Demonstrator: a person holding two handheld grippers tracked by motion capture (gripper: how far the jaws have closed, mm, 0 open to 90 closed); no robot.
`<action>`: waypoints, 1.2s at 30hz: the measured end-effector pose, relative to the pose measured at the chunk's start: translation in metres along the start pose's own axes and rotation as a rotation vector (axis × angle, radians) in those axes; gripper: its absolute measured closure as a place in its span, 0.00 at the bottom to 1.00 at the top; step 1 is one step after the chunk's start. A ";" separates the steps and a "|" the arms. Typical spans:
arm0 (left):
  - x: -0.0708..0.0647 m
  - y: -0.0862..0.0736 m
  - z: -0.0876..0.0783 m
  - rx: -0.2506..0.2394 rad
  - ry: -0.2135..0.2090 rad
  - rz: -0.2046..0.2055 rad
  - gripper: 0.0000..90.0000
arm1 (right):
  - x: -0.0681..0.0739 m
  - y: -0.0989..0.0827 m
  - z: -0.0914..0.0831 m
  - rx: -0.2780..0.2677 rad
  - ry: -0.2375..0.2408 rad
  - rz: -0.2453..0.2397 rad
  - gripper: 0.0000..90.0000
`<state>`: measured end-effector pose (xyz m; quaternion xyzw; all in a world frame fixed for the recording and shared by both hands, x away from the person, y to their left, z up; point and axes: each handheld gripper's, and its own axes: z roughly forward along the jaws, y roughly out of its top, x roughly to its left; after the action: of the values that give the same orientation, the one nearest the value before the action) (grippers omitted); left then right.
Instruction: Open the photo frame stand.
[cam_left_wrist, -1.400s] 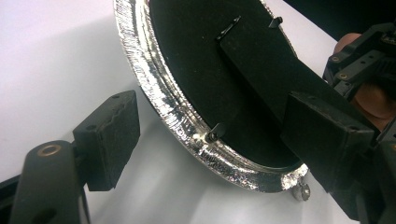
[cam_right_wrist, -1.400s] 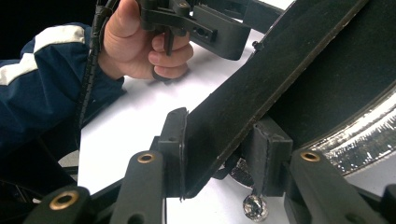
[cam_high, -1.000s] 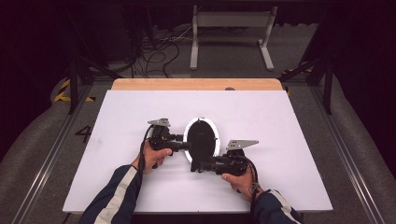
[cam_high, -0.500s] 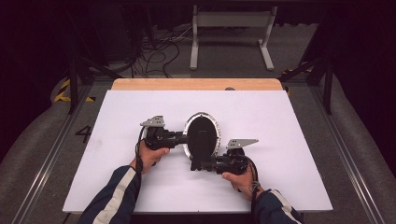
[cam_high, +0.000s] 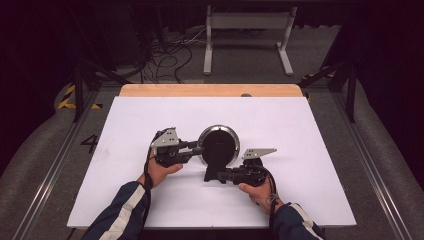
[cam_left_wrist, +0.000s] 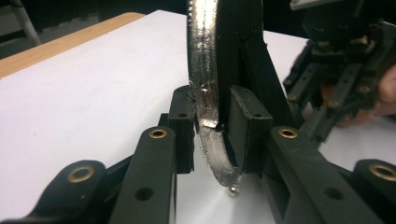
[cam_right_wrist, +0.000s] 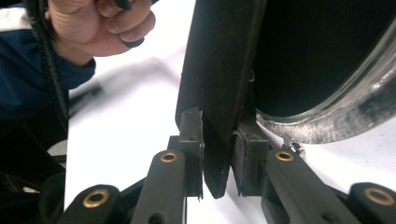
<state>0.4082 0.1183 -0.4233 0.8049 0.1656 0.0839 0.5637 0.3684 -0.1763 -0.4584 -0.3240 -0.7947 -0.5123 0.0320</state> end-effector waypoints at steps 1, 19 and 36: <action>-0.002 -0.001 -0.001 -0.005 -0.003 0.007 0.82 | 0.001 0.001 -0.001 -0.003 -0.001 -0.003 0.85; -0.008 -0.007 -0.006 -0.017 -0.072 -0.019 0.83 | 0.007 0.005 -0.002 0.001 -0.036 -0.052 0.81; -0.020 -0.003 0.001 0.071 0.026 0.087 0.83 | 0.009 0.005 -0.002 0.001 -0.056 -0.085 0.81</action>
<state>0.3892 0.1106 -0.4256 0.8296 0.1408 0.1130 0.5283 0.3634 -0.1725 -0.4495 -0.3040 -0.8087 -0.5035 -0.0121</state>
